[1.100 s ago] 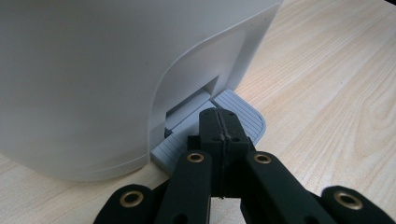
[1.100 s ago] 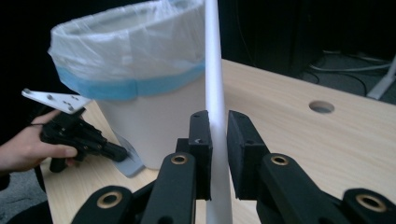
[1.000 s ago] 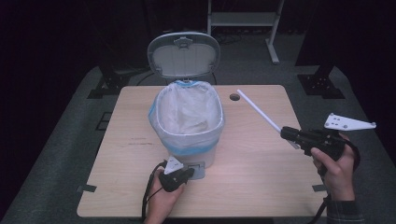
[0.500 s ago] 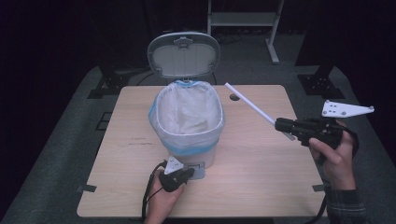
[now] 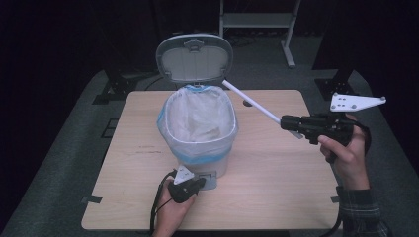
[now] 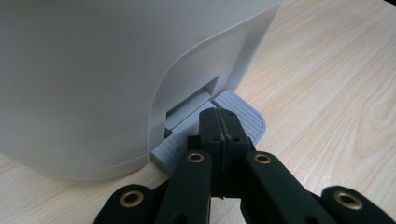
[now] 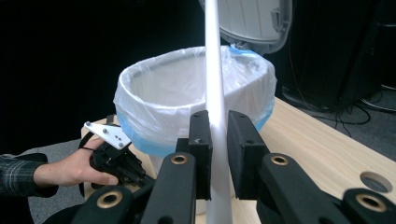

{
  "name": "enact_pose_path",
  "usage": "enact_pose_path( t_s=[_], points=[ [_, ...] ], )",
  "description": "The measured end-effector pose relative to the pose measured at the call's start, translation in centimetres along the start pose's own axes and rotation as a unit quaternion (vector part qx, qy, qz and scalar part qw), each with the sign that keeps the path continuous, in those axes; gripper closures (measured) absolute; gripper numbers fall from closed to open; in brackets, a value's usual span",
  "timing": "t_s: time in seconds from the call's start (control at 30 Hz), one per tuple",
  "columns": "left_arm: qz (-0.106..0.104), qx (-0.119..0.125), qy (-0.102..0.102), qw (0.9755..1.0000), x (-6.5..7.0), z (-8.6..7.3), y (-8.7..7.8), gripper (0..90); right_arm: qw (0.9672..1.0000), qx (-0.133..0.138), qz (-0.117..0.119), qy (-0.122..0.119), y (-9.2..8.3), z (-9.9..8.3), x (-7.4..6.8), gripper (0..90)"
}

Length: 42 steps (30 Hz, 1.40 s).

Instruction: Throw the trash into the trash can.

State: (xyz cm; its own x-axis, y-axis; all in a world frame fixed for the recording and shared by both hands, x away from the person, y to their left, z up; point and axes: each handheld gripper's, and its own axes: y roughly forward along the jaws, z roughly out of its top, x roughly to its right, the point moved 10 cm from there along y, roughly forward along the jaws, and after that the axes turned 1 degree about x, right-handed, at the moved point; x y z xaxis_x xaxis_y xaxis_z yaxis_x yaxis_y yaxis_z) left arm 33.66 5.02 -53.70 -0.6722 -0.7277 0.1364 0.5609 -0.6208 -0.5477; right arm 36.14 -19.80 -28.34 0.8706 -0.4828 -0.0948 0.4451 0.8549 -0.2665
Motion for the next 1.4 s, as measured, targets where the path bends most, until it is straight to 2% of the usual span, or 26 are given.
enact_pose_path(
  t_s=[0.33,0.53,0.87,1.4],
  points=[
    [0.000,0.002,-0.001,1.0000,0.0,0.0,0.0,90.0,0.9998,-0.007,0.015,-0.013,1.8,1.5,-0.7,79.7],
    [-0.001,0.001,-0.001,1.0000,0.0,0.0,0.0,90.0,0.9996,-0.009,0.023,-0.013,2.7,2.0,-0.9,79.7],
    [-0.001,0.001,-0.001,1.0000,0.0,0.0,0.0,90.0,0.9986,-0.020,0.034,-0.034,4.7,3.4,-1.8,79.7],
    [-0.001,0.000,-0.001,1.0000,0.0,0.0,0.0,90.0,0.9974,-0.032,0.054,-0.035,8.8,4.0,-2.2,79.6]
  ],
)
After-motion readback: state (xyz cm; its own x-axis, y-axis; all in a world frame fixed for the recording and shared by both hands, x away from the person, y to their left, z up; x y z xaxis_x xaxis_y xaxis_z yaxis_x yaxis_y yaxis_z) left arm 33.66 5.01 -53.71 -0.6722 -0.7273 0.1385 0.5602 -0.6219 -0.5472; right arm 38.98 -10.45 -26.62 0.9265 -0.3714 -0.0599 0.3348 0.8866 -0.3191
